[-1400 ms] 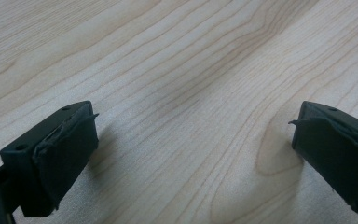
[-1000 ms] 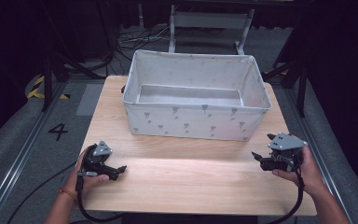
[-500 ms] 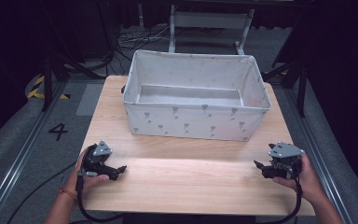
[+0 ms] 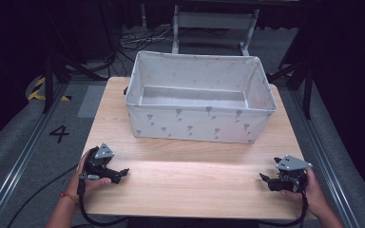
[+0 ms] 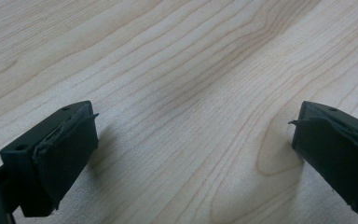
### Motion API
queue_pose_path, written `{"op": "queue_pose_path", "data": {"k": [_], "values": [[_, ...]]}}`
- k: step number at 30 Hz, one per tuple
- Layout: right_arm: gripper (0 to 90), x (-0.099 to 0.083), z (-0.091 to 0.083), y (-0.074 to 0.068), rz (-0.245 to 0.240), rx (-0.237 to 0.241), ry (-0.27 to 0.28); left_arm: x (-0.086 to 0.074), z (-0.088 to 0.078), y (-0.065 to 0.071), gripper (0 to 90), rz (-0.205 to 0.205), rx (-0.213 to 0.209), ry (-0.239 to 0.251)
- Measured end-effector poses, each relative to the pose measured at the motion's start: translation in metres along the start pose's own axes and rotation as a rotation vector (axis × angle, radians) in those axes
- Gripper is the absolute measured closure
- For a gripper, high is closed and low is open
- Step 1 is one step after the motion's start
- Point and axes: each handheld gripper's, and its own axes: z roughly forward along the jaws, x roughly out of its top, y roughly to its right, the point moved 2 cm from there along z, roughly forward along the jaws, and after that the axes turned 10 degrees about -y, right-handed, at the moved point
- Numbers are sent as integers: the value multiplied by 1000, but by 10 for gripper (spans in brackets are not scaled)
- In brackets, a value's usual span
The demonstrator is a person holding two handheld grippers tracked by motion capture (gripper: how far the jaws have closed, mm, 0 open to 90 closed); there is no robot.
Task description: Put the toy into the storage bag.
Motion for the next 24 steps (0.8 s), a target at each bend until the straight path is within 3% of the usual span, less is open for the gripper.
{"op": "queue_pose_path", "data": {"k": [2, 7, 9, 13, 24], "values": [[191, -3, 1, 0, 11, 6, 6, 0, 0, 0, 5, 1, 4, 0], [199, -21, 6, 8, 131, 83, 52, 0, 0, 0, 5, 0, 1, -1], [197, -24, 6, 11, 151, 90, 58, 0, 0, 0, 5, 1, 1, -1], [166, -28, 7, 19, 233, 105, 36, 0, 0, 0, 5, -4, 1, -3], [155, -27, 8, 17, 242, 92, 31, 0, 0, -1, 5, -4, 17, 0]]}}
